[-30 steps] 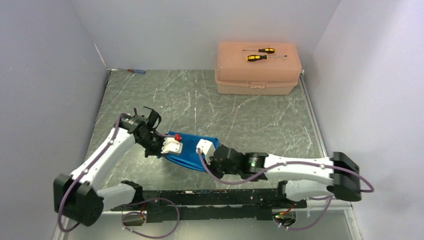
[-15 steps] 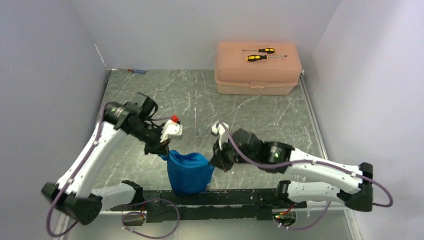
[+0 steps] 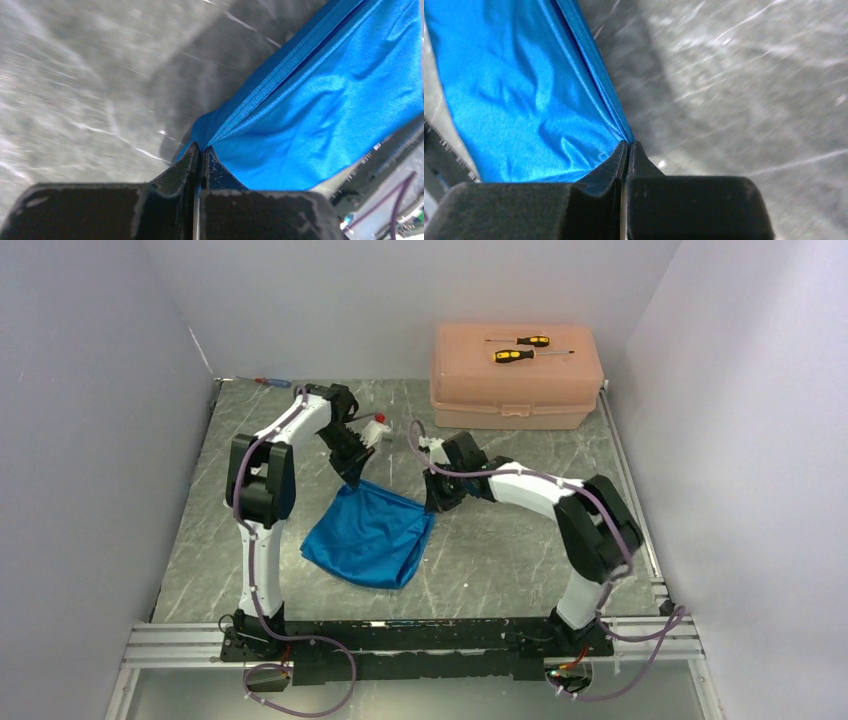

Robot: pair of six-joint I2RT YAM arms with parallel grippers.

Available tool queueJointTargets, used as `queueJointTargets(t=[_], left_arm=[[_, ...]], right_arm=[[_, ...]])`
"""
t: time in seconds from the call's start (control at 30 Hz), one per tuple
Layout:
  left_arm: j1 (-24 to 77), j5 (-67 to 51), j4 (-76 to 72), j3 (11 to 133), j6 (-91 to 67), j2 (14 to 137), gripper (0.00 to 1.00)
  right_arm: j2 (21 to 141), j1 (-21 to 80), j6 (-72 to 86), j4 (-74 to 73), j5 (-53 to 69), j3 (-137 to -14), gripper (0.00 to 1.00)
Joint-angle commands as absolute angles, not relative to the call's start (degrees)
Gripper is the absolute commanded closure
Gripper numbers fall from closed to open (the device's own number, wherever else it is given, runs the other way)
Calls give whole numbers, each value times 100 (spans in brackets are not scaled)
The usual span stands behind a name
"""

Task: Fold the napkin into a case and place the utensils inside
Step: Turn over the upper triangle folded napkin at the center of the board.

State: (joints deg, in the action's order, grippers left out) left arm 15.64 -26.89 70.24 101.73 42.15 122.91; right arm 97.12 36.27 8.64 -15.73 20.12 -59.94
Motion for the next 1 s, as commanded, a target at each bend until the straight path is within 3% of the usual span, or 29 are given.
queueJointTargets(t=[0.0,0.2,0.33,0.4,0.43,0.7,0.97], left_arm=[[1395,-2396,6945,11113,4091,12779,93],[1334,-2451,6362,11421,3731,13299,76],[1289,-2578,6041,11520,3426,13277,49],[1205,-2665,5972,11622,3269,13229,31],[1147,-2728,5965,11699,3157,13191,24],[657,-3092,6293,12004,3233,12567,20],[597,-3306,6178,10648,3806,12192,26]], right_arm=[[10347,3185,340,-1324,2294,-6635,100],[11188,2864,491,-1048,2072,-7271,83],[11455,2769,739,-897,1690,-7644,56],[11490,2752,847,-956,1433,-7815,40],[11455,2751,883,-974,1298,-7848,36],[10115,2946,1903,-353,909,-6737,40],[9873,3655,3296,-30,914,-5740,45]])
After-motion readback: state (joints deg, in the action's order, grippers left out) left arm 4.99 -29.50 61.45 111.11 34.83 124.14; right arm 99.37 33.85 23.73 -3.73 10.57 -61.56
